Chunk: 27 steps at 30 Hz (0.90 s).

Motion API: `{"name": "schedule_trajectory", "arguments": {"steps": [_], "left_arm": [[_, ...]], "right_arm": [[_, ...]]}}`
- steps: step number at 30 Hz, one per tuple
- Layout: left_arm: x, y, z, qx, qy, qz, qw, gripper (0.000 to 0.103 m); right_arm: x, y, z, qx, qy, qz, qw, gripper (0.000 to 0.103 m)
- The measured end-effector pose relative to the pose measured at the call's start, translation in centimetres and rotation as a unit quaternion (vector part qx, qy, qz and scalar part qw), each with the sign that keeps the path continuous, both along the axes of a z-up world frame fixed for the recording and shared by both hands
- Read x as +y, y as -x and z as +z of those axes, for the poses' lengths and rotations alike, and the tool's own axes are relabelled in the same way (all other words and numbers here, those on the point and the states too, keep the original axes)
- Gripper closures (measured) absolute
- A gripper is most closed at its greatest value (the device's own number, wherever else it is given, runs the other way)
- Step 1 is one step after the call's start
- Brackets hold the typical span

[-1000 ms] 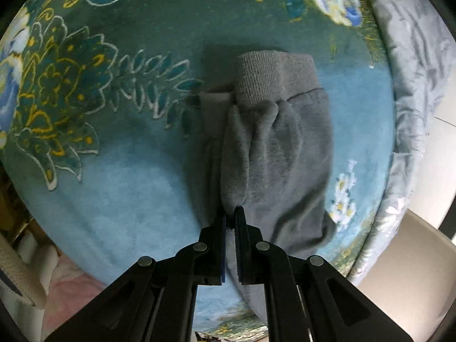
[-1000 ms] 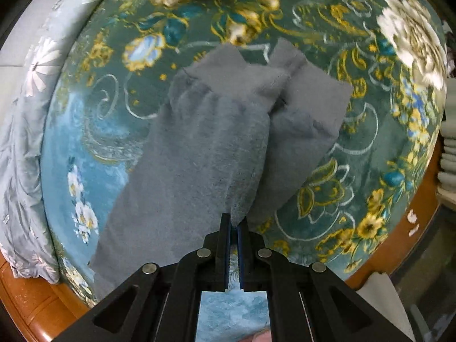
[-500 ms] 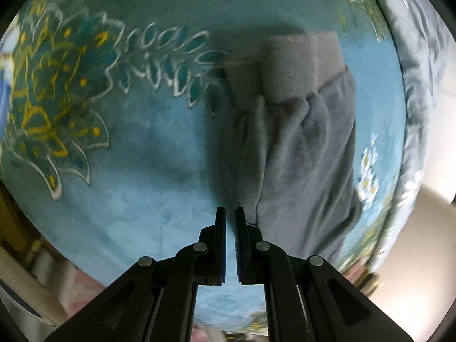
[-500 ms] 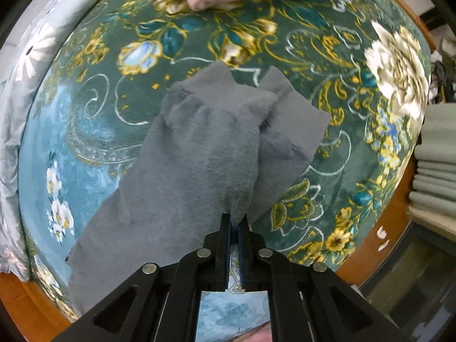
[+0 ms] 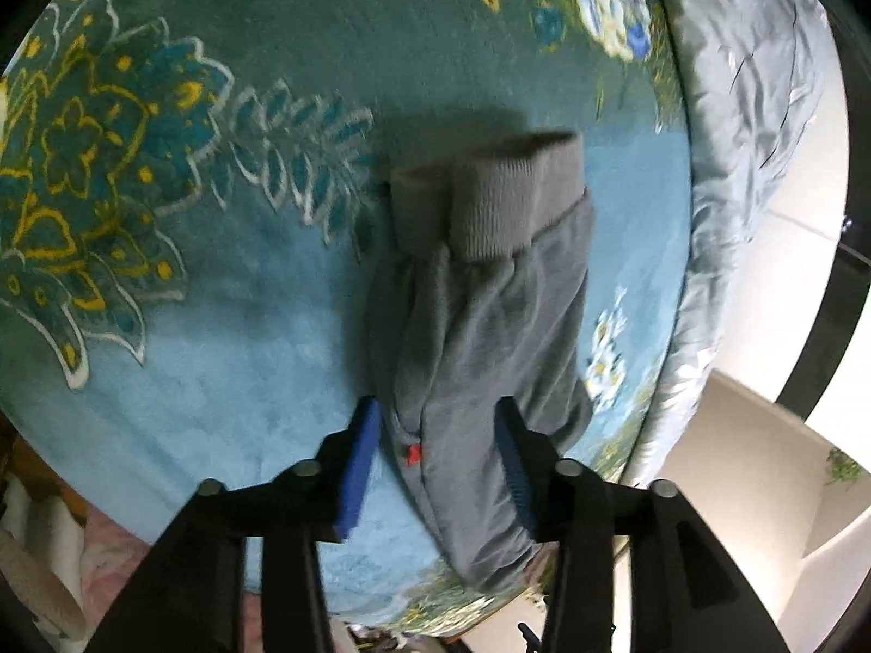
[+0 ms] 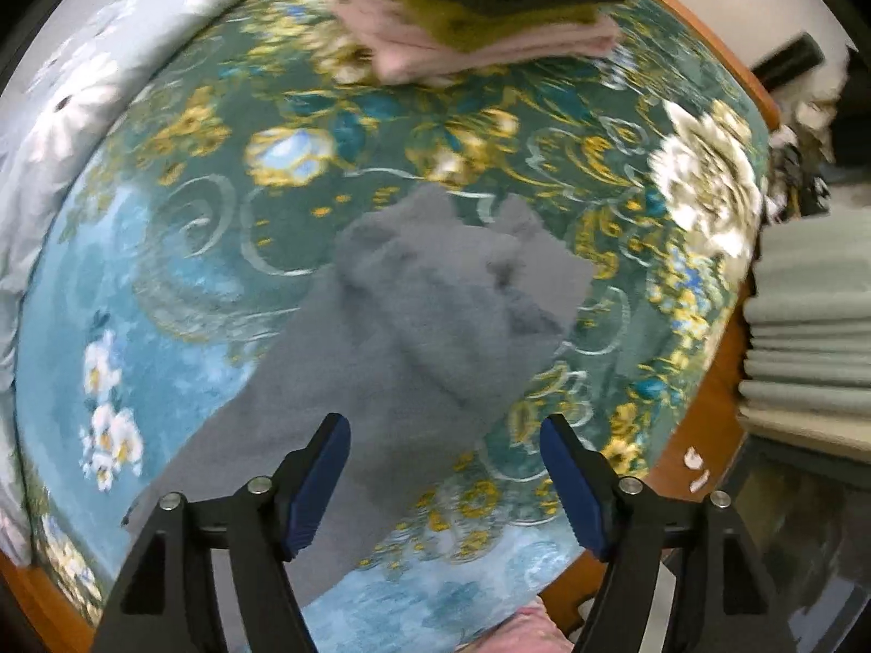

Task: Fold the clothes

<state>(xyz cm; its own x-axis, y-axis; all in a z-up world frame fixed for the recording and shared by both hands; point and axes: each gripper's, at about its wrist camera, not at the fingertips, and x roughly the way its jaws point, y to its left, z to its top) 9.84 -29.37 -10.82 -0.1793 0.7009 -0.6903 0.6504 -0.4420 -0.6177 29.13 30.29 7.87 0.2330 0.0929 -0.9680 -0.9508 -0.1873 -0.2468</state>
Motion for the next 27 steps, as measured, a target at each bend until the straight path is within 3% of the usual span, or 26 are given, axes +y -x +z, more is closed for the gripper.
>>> {"name": "schedule_trajectory", "arguments": {"steps": [4, 8, 11, 12, 14, 19, 22, 24, 25, 27], "left_arm": [[-1.9, 0.8, -0.5, 0.026, 0.017, 0.010, 0.9995, 0.033], [-2.5, 2.0, -1.4, 0.048, 0.010, 0.017, 0.9987, 0.022], [-1.3, 3.6, -2.4, 0.056, 0.013, -0.010, 0.9983, 0.020], [-1.0, 4.1, -2.7, 0.055, 0.019, -0.021, 0.9981, 0.020], [-0.7, 5.0, -3.6, 0.050, 0.025, -0.034, 0.9979, 0.020], [-0.7, 5.5, -5.8, 0.042, 0.011, -0.002, 0.9991, 0.020], [-0.5, 5.8, -6.1, 0.059, 0.004, 0.028, 0.9978, 0.021], [-0.4, 6.0, -6.0, 0.068, 0.001, 0.033, 0.9972, 0.035], [-0.3, 6.1, -6.0, 0.070, 0.000, 0.031, 0.9971, 0.046], [0.8, 6.4, -6.3, 0.064, 0.006, 0.026, 0.9976, 0.052]], "right_arm": [[-2.5, 3.9, -0.1, 0.033, 0.015, 0.044, 0.998, 0.025], [-5.1, 7.4, -1.0, 0.151, 0.096, 0.019, 0.984, 0.019], [-7.7, 10.6, -1.8, 0.199, 0.132, 0.025, 0.971, 0.005], [-8.7, 11.8, -2.1, 0.203, 0.142, 0.041, 0.968, 0.000], [-10.8, 14.1, -2.5, 0.202, 0.159, 0.082, 0.963, 0.000], [-14.8, 16.6, -3.5, 0.174, 0.187, 0.164, 0.953, 0.000], [-15.9, 16.8, -4.0, 0.155, 0.195, 0.187, 0.950, 0.000], [-16.0, 16.8, -4.3, 0.146, 0.196, 0.189, 0.951, 0.000], [-16.0, 16.9, -4.5, 0.142, 0.196, 0.189, 0.952, 0.000], [-16.2, 17.2, -4.7, 0.136, 0.194, 0.189, 0.953, 0.000]]}}
